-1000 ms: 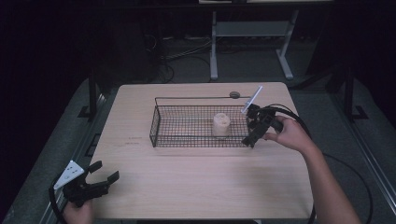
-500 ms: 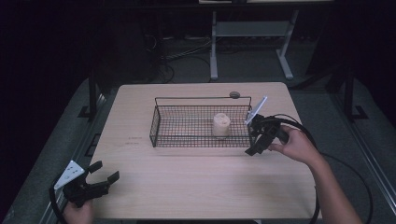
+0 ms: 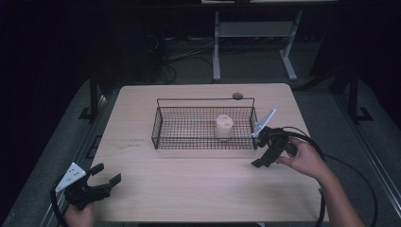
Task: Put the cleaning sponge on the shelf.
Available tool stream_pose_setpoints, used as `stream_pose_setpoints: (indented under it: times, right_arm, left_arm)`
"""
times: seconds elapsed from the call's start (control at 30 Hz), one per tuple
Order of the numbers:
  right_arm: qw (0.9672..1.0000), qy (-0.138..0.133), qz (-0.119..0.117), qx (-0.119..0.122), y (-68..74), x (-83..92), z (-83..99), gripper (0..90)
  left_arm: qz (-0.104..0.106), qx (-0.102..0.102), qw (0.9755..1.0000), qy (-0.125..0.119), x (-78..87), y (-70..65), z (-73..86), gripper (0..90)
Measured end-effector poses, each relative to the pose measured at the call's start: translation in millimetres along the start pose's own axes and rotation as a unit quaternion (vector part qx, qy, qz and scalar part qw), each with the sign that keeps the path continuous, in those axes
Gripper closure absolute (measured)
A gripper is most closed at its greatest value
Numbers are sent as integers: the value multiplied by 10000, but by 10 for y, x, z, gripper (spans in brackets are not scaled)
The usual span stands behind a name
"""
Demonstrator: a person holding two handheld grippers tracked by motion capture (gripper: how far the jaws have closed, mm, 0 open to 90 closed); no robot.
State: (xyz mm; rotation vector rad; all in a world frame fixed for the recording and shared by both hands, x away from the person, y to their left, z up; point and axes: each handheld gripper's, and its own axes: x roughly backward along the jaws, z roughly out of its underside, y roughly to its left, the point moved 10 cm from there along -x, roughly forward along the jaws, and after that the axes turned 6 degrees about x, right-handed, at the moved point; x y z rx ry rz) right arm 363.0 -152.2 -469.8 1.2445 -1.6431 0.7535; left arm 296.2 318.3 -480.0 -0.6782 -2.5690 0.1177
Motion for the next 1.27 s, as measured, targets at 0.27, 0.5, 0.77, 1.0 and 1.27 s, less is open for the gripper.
stream_pose_setpoints:
  times: [0.27, 0.5, 0.77, 1.0, 1.27]
  right_arm:
    - [10000, -45, -13, -3, 94, -51, 86, 155]
    - [9999, -108, -43, -22, 146, -105, 169, 155]
    - [9997, -223, -74, -60, 234, -182, 274, 155]
    - [9996, -274, -36, -36, 328, -233, 345, 146]
    - [9989, -466, 84, -60, 419, -258, 398, 146]
  left_arm:
    - [4, -4, 10000, -2, -4, -5, 2, 140]
    - [30, 9, 10000, -7, -3, -11, 3, 141]
    - [51, 12, 10000, 0, -13, -28, 7, 140]
    - [67, -45, 10000, -17, -14, -58, 3, 141]
    - [19, -116, 9999, -30, -15, -77, -15, 141]
